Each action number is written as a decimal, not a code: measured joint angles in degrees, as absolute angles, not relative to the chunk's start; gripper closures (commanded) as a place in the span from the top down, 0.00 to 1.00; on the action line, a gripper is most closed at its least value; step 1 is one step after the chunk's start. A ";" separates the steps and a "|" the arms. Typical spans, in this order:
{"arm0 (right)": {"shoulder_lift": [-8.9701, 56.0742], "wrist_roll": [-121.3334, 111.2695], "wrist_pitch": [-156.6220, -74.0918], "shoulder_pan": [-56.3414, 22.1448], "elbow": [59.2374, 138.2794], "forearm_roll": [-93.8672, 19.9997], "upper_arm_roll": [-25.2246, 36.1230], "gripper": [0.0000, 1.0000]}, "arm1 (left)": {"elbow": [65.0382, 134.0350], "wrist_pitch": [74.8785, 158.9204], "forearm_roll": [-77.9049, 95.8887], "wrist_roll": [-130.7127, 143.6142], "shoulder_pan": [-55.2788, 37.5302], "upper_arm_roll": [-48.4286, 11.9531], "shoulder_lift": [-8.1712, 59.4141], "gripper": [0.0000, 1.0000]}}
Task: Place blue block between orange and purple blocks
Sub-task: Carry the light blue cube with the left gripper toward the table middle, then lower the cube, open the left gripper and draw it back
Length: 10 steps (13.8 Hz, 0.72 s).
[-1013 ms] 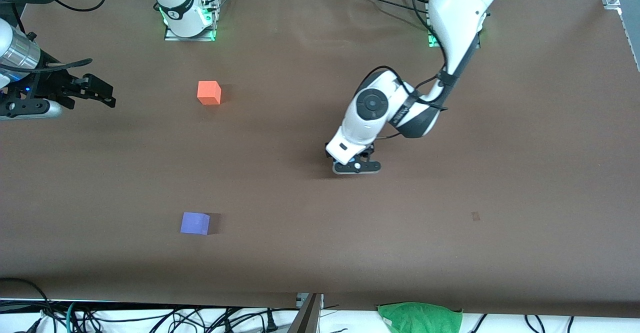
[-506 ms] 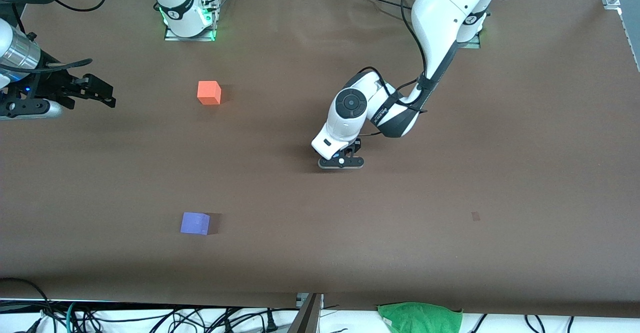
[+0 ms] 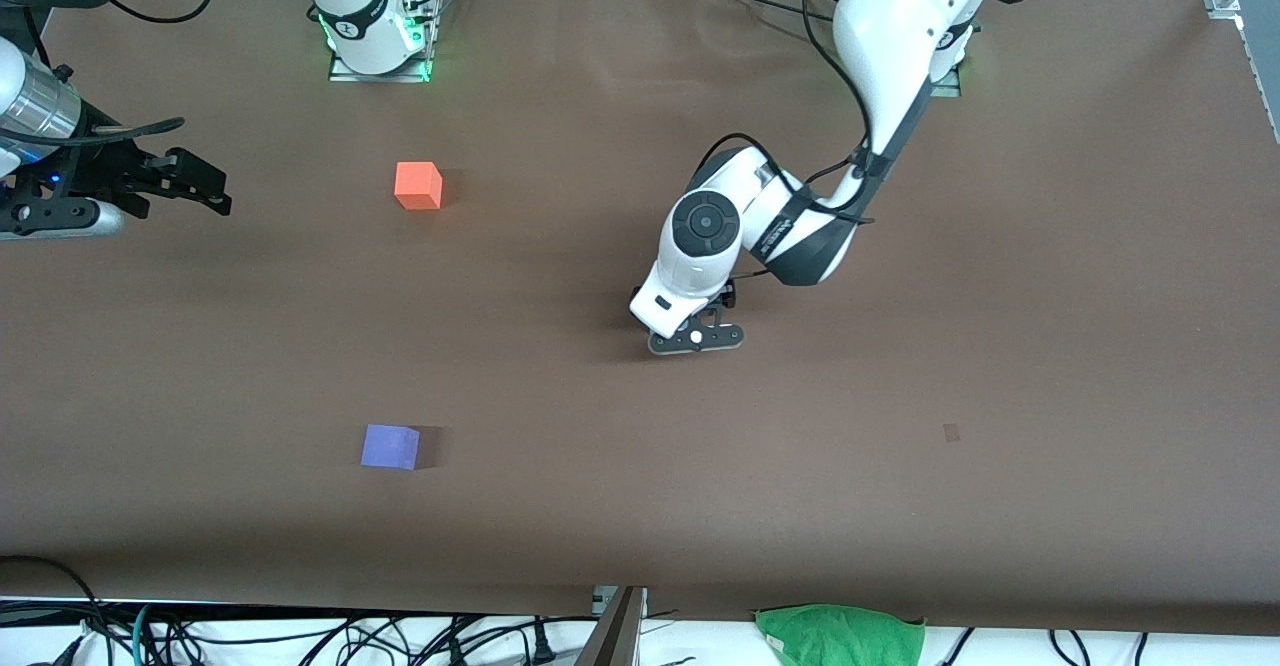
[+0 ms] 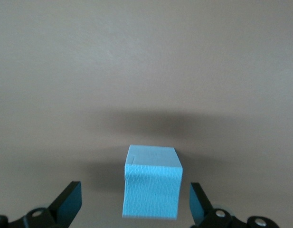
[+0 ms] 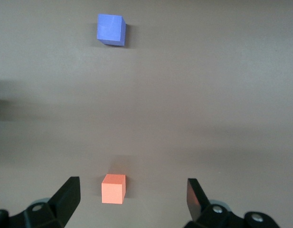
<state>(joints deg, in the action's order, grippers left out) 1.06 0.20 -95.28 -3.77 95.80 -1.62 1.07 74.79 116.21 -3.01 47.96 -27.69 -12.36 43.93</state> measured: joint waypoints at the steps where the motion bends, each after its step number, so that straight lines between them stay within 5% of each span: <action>1: 1.06 0.20 -95.29 -3.75 95.80 -1.62 1.07 0.99 | 73.07 114.17 -2.29 47.96 -26.80 -12.16 43.03 1.00; 10: 5.49 0.18 -96.02 -5.51 95.72 -0.30 0.06 0.99 | 74.79 100.26 -1.98 32.24 -9.58 -10.56 25.00 1.00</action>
